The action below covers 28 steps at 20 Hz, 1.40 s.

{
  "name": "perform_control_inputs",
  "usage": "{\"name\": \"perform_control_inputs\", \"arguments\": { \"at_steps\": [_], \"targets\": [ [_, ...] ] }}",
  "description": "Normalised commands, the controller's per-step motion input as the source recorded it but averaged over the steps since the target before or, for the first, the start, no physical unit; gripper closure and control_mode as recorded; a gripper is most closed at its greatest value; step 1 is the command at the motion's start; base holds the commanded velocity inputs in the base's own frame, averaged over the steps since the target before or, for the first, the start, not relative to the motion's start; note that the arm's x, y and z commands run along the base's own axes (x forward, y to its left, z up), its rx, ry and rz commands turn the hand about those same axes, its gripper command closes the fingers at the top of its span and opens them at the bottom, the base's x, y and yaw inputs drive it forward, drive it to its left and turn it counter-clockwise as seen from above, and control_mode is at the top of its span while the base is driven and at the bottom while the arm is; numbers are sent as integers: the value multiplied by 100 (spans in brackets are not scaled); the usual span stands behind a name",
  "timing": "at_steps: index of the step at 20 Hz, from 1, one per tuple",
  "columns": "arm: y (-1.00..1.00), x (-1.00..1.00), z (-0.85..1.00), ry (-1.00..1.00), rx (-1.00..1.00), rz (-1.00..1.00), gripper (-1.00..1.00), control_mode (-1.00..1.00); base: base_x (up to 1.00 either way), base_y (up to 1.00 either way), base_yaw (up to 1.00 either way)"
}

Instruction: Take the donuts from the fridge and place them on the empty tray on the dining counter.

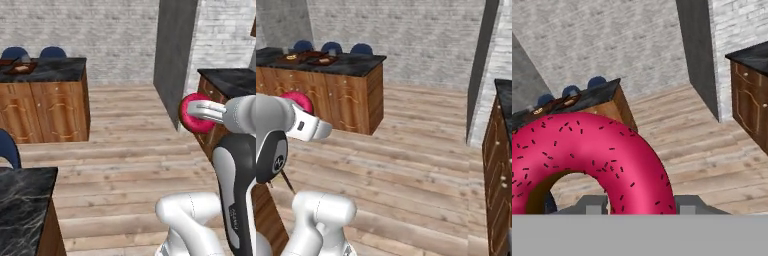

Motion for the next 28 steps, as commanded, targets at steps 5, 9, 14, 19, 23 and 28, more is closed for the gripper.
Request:
{"name": "perform_control_inputs", "arguments": {
  "at_steps": [5, 9, 14, 19, 23, 28],
  "targets": [
    [0, 0, 0, 0, 0, 0, 100, 100, 100, -33, 23],
    [0, 0, 0, 0, 0, 0, 100, 100, 100, -31, 14],
    [0, 0, 0, 0, 0, 0, 100, 100, 100, -14, 16],
    [0, 0, 0, 0, 0, 0, 100, 100, 100, 54, 3],
    [0, 0, 0, 0, 0, 0, 100, 100, 100, 100, -3],
    [0, 0, 0, 0, 0, 0, 100, 100, 100, -10, 11]
  ]
}}
